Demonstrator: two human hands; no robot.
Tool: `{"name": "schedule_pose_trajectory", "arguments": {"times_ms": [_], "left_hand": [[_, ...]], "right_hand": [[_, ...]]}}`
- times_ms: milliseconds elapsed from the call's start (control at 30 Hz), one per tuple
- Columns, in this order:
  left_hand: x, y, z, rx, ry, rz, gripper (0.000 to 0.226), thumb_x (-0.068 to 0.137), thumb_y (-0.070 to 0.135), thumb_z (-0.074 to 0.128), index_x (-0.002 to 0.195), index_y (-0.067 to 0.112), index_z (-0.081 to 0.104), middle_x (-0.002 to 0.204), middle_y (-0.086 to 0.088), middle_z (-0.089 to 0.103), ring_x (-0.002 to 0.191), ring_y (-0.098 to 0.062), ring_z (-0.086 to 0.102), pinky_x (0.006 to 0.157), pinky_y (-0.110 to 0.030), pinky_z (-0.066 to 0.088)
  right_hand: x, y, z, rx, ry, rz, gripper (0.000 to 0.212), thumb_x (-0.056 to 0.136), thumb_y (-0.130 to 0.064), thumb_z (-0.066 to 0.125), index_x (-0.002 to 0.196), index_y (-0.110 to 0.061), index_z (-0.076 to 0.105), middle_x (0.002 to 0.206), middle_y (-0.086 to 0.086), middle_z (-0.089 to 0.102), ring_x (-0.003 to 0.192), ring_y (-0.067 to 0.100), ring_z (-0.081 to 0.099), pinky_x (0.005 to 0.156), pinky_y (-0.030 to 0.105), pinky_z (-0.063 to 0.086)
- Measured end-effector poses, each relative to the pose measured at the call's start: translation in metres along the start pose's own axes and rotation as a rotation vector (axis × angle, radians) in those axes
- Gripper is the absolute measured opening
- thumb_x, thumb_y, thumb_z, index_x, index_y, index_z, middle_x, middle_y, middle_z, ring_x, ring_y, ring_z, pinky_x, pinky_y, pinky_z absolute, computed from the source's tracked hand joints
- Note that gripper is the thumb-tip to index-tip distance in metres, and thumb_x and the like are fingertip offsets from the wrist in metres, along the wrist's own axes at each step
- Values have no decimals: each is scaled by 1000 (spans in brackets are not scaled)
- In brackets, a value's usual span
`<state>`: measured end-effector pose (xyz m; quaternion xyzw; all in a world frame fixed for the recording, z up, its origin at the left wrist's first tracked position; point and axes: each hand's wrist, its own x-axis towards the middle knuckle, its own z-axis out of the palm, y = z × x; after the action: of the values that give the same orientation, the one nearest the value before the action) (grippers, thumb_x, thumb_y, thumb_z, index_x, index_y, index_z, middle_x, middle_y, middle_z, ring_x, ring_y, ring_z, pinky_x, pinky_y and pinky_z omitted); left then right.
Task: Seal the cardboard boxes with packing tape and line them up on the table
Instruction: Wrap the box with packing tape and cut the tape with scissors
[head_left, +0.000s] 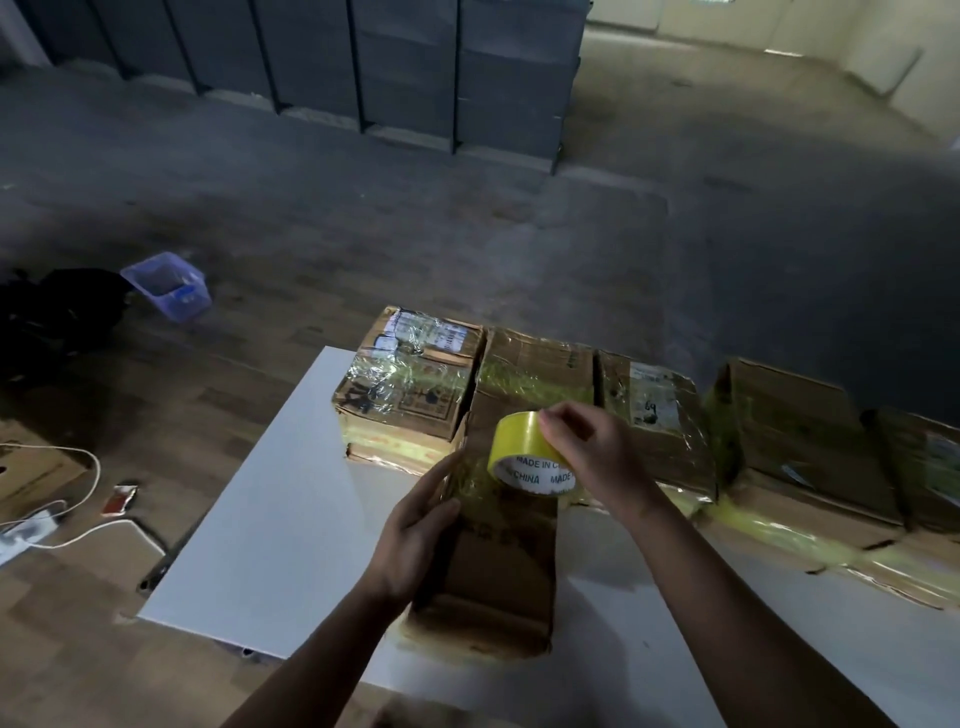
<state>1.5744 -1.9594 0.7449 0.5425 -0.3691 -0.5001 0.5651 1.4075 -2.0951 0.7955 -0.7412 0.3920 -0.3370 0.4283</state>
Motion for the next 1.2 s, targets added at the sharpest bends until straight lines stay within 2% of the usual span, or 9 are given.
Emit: {"name": "schedule_pose_trajectory", "arguments": {"times_ms": [67, 133, 267, 367, 567, 867, 967, 1067, 1200], "left_hand": [[1, -1, -7, -46, 8, -44, 47, 95, -4, 44, 133, 23, 51, 122, 11, 66, 118, -6, 58, 89, -19, 50], [3, -5, -18, 44, -6, -29, 47, 96, 6, 48, 137, 30, 47, 141, 7, 53, 132, -8, 46, 105, -27, 43], [18, 6, -31, 710, -160, 160, 71, 85, 19, 36, 150, 39, 16, 160, 17, 2, 146, 0, 2, 119, -28, 15], [29, 11, -26, 1057, -229, 231, 78, 91, 18, 40, 154, 24, -7, 161, 10, -8, 146, -6, -14, 121, -39, 4], [36, -1, -31, 1332, -218, 227, 82, 80, 54, 1, 155, 20, -1, 161, 6, -6, 147, -10, -15, 119, -40, -3], [36, 15, -24, 1597, -249, 186, 89, 75, 51, -12, 154, 12, 1, 162, -6, -2, 149, -24, -9, 118, -47, -4], [35, 26, 4, 1589, -211, 152, 82, 91, 59, 5, 152, 5, 5, 161, -16, -2, 148, -31, -9, 117, -54, -2], [28, 15, 28, 1536, -227, 119, 97, 86, 73, 16, 151, 6, -10, 160, -14, -14, 148, -28, -14, 117, -57, -3], [27, 2, 27, 1558, -174, 98, 111, 66, 78, 2, 151, 8, -12, 161, -11, -13, 148, -24, -14, 117, -56, -6]], "right_hand": [[3, -5, 7, -7, -17, 0, 31, 80, -53, 54, 74, -23, 62, 64, -15, 58, 59, -3, 53, 53, 10, 40], [5, -6, 13, 5, -18, 4, 24, 85, -41, 56, 76, -20, 63, 66, -10, 56, 59, -2, 53, 53, 9, 40], [8, -8, 28, 33, 56, 49, 24, 94, -26, 58, 73, -15, 61, 63, -5, 53, 54, -3, 52, 50, 8, 37], [8, -8, 37, 16, 83, 71, 31, 96, -27, 56, 65, -26, 55, 55, -16, 53, 52, -4, 48, 51, 10, 36], [15, -18, 40, -215, 10, 75, 34, 94, -39, 56, 63, -27, 55, 49, -11, 49, 46, -1, 47, 44, 11, 33], [11, -4, 0, -548, 8, 86, 44, 92, -36, 55, 53, -20, 43, 47, -3, 37, 45, 15, 35, 50, 30, 29], [10, -12, 8, -608, 35, 70, 45, 93, -36, 53, 52, -19, 43, 45, -5, 37, 42, 12, 34, 50, 28, 29], [8, -11, 1, -557, 24, 90, 44, 94, -34, 51, 60, -6, 52, 49, 2, 41, 44, 14, 35, 50, 28, 28], [-10, -5, -13, -158, 15, 173, 28, 97, -31, 53, 77, -17, 67, 60, -4, 61, 53, 5, 53, 52, 23, 41]]}}
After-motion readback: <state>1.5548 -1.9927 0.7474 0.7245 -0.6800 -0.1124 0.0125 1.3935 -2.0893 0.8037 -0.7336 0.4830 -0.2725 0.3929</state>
